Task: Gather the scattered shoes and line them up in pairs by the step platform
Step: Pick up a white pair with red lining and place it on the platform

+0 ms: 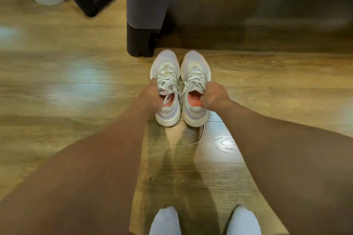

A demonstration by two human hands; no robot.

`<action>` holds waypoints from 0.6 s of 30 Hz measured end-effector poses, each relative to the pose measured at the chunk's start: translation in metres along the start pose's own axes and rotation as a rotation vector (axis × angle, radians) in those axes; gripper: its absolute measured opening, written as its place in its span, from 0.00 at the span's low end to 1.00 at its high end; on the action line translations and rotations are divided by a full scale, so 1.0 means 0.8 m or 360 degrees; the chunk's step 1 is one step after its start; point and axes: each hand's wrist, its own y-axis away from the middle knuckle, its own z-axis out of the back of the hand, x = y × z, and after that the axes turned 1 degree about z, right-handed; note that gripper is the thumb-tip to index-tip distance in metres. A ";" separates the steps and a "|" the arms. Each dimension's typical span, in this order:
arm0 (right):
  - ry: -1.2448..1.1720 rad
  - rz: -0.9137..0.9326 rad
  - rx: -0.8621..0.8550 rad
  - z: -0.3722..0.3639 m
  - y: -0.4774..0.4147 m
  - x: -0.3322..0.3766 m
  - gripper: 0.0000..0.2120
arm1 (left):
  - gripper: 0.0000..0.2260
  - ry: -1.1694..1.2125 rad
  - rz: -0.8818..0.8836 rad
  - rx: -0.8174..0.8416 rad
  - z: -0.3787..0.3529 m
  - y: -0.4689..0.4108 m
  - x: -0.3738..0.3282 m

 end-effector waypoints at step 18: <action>0.0100 0.0056 0.0182 -0.008 -0.019 -0.001 0.13 | 0.35 -0.0141 0.0046 -0.0078 -0.003 -0.012 0.008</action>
